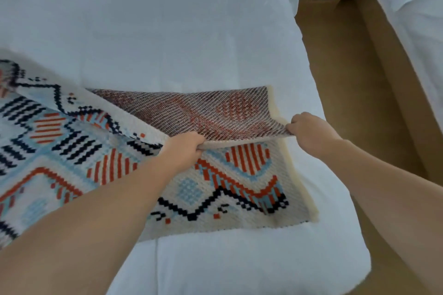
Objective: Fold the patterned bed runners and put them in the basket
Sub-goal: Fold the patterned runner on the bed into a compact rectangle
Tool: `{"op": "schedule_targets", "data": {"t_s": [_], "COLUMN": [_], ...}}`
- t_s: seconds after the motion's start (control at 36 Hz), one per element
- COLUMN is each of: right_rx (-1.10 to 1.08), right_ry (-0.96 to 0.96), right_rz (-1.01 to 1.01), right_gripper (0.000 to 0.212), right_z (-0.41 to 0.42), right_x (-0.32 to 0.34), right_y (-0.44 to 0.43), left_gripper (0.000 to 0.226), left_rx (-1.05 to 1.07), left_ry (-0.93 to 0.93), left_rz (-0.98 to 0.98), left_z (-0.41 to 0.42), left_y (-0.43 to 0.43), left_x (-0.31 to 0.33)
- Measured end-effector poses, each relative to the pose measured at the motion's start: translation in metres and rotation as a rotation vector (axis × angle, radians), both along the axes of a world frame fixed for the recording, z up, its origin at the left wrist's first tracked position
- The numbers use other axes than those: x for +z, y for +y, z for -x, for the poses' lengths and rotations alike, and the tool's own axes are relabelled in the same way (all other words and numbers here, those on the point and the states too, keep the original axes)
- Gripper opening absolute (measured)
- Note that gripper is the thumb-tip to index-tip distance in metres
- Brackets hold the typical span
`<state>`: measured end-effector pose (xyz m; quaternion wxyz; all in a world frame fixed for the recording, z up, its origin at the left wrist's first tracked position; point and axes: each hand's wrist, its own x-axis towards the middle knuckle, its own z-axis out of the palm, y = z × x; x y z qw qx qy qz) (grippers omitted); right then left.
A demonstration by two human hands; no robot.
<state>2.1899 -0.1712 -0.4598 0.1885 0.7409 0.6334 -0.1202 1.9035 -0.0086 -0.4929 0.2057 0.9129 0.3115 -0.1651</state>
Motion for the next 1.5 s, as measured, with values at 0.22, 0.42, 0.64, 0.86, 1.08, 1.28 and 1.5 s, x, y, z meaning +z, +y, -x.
{"op": "schedule_targets", "data": {"t_s": [0.22,0.42,0.64,0.86,1.08,1.28,1.5], "right_rx": [0.176,0.244,0.299,0.242,0.085,-0.001,0.132], "right_ry": [0.060,0.069,0.016,0.021,0.062,0.048,-0.164], "right_rz": [0.051,0.073,0.160,0.192,0.073,0.065,0.046], "right_gripper": [0.034,0.032,0.031,0.067,0.073,0.059,0.050], "right_z": [0.017,0.017,0.033,0.055,0.076,0.083,0.051], "right_x": [-0.003,-0.016,-0.060,-0.092,-0.088,-0.089,-0.064], "right_y": [-0.078,-0.133,-0.175,-0.203,-0.192,-0.182,-0.196], "left_gripper": [0.012,0.030,0.037,0.046,0.061,0.048,0.044], "left_rx": [0.056,0.104,0.150,0.181,0.151,0.212,0.117], "left_ry": [0.129,0.103,0.083,-0.015,-0.021,0.000,-0.073], "left_rz": [0.021,-0.022,-0.059,-0.187,-0.264,-0.241,-0.256], "left_z": [0.026,0.039,0.049,0.065,0.050,0.034,0.035], "left_y": [-0.093,-0.164,-0.211,-0.237,-0.233,-0.230,-0.235], "left_x": [0.007,-0.014,-0.059,-0.084,-0.083,-0.086,-0.077]}}
